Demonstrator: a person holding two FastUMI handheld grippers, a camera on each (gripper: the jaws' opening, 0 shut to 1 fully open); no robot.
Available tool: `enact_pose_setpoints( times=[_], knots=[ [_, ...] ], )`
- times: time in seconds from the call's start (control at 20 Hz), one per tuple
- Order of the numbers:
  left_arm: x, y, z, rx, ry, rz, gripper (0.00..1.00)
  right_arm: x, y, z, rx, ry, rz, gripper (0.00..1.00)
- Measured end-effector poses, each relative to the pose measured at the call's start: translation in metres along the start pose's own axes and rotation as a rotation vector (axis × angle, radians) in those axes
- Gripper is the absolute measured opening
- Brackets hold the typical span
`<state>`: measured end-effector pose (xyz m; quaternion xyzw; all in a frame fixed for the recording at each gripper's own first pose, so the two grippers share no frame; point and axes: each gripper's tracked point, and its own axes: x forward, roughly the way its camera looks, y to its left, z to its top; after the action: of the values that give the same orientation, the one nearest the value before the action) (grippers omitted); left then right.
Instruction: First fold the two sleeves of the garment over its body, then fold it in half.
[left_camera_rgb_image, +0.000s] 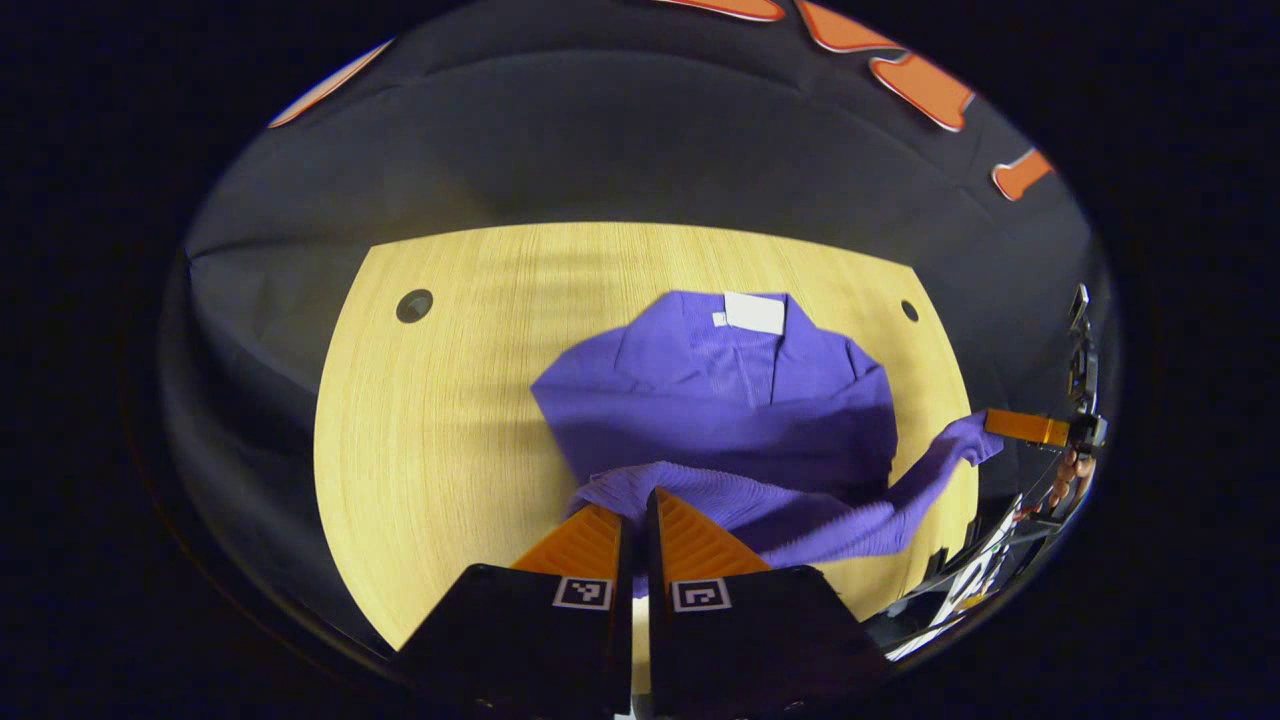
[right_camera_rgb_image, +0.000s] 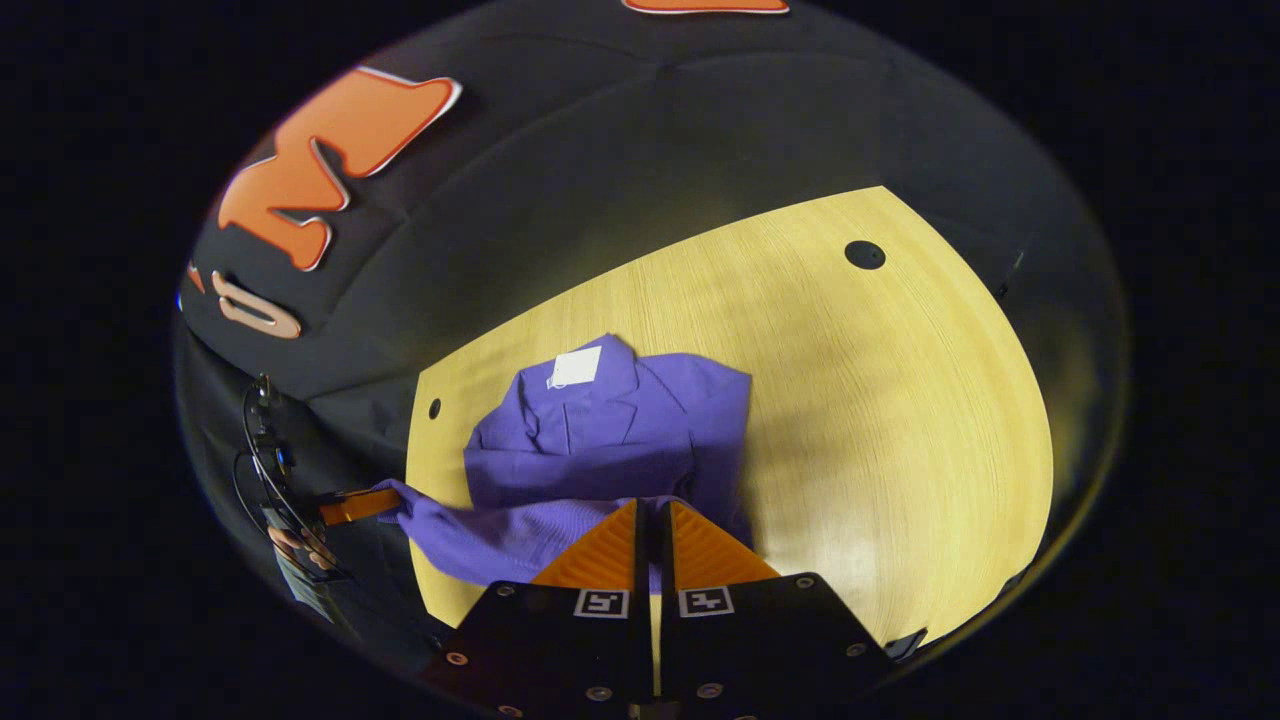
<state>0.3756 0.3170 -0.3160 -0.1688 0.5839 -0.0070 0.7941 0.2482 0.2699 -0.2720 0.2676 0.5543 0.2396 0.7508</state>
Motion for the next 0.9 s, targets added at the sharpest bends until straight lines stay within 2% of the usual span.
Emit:
enact_pose_setpoints(
  times=[0.3, 0.55, 0.7, 0.75, 0.85, 0.9],
  knots=[
    [0.023, -0.001, 0.045, -0.101, -0.055, -0.024, 0.08, 0.036, -0.01, 0.027, 0.03, 0.056, 0.041, 0.03],
    [0.043, 0.002, 0.058, -0.097, -0.067, 0.018, 0.08, 0.054, 0.002, 0.061, 0.095, 0.038, 0.095, 0.01],
    [0.058, 0.011, 0.073, -0.114, -0.105, 0.063, 0.08, 0.063, -0.003, 0.087, 0.158, 0.003, 0.087, 0.01],
    [0.059, 0.013, 0.079, -0.127, -0.127, 0.066, 0.12, 0.064, -0.007, 0.094, 0.162, -0.02, 0.074, 0.01],
    [0.058, 0.025, 0.089, -0.126, -0.177, 0.119, 0.15, 0.058, -0.011, 0.097, 0.147, -0.054, 0.057, 0.01],
    [0.056, 0.035, 0.094, -0.111, -0.195, 0.162, 0.27, 0.053, -0.013, 0.094, 0.123, -0.066, 0.043, 0.01]
  ],
)
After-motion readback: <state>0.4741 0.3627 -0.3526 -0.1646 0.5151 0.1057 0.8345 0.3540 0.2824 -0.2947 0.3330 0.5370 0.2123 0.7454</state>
